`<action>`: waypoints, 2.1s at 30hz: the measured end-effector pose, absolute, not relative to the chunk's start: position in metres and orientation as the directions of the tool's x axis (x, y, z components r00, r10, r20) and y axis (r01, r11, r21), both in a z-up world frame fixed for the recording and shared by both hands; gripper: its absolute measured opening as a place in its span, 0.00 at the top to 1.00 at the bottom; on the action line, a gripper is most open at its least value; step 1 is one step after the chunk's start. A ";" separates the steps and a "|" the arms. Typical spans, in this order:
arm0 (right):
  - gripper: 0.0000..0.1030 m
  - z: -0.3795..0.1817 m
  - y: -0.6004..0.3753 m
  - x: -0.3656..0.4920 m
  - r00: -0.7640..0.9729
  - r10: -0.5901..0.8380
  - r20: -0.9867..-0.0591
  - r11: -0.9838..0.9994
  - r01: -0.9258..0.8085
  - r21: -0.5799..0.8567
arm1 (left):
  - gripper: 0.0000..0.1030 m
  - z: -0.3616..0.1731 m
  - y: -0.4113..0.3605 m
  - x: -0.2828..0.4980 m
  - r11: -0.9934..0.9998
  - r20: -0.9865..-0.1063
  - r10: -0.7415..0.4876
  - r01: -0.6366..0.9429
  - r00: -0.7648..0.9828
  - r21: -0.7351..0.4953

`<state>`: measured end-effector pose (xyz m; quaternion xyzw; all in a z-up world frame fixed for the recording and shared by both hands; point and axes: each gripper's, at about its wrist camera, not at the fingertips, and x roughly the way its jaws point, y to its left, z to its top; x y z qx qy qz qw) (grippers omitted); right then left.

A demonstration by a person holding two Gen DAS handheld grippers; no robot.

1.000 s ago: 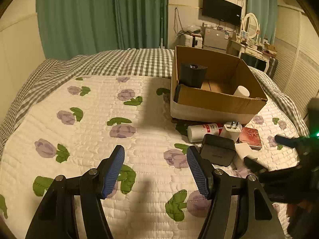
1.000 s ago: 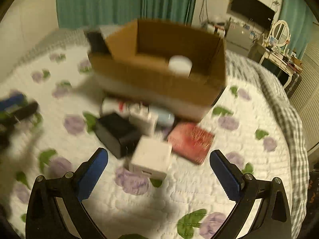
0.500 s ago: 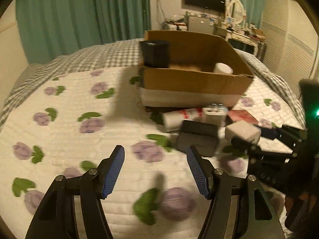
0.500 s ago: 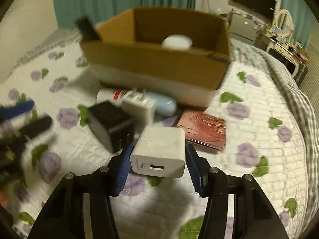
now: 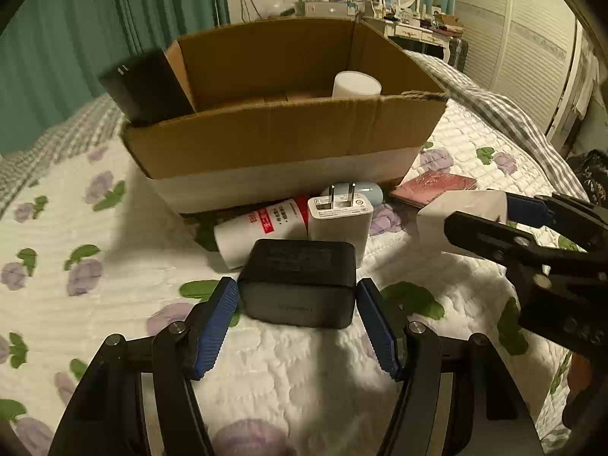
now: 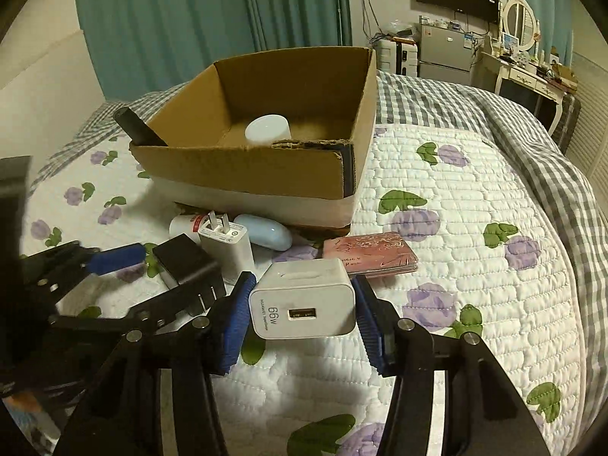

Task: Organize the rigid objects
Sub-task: 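Grasp the black charger block with the left tool while the right tool grasps the white square charger, then lift the black charger into the box with the left tool while the right tool drops the square charger in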

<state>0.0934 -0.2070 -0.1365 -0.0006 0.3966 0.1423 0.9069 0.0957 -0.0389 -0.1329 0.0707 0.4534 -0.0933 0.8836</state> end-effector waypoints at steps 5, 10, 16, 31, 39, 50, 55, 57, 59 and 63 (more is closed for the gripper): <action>0.51 -0.141 -0.209 0.097 0.637 0.279 -0.718 0.955 -0.265 0.135 | 0.29 -0.139 -0.042 0.103 0.972 -0.814 -0.075 0.226 0.576 0.070; 0.51 -0.143 -0.209 0.098 0.634 0.289 -0.717 0.952 -0.270 0.146 | 0.27 -0.151 -0.041 0.118 0.973 -0.841 -0.100 0.227 0.532 0.028; 0.51 -0.146 -0.208 0.098 0.623 0.291 -0.726 0.951 -0.274 0.147 | 0.26 -0.153 -0.045 0.122 0.972 -0.845 -0.098 0.231 0.525 0.030; 0.51 -0.109 -0.202 0.083 0.695 0.262 -0.669 0.957 -0.277 0.088 | 0.29 -0.112 -0.033 0.080 0.985 -0.806 -0.041 0.161 0.590 0.068; 0.51 -0.060 -0.191 0.064 0.748 0.255 -0.613 0.958 -0.281 0.057 | 0.29 -0.055 -0.023 0.058 0.990 -0.732 -0.038 0.123 0.680 0.064; 0.51 0.034 -0.187 0.065 0.806 0.245 -0.539 0.966 -0.250 0.065 | 0.29 0.040 0.000 0.052 0.993 -0.626 -0.039 0.098 0.779 0.059; 0.51 0.069 -0.190 0.080 0.822 0.251 -0.511 0.966 -0.244 0.083 | 0.29 0.061 -0.002 0.074 0.995 -0.622 -0.043 0.090 0.782 0.044; 0.51 0.078 -0.192 0.086 0.836 0.256 -0.485 0.965 -0.246 0.085 | 0.29 0.062 -0.007 0.087 0.993 -0.616 -0.029 0.091 0.787 0.069; 0.51 0.082 -0.196 0.099 0.840 0.276 -0.466 0.961 -0.248 0.121 | 0.29 0.060 -0.009 0.100 0.992 -0.615 -0.035 0.101 0.788 0.073; 0.51 0.075 -0.194 0.141 0.839 0.279 -0.468 0.960 -0.251 0.122 | 0.29 0.043 -0.013 0.142 0.992 -0.634 -0.042 0.108 0.772 0.065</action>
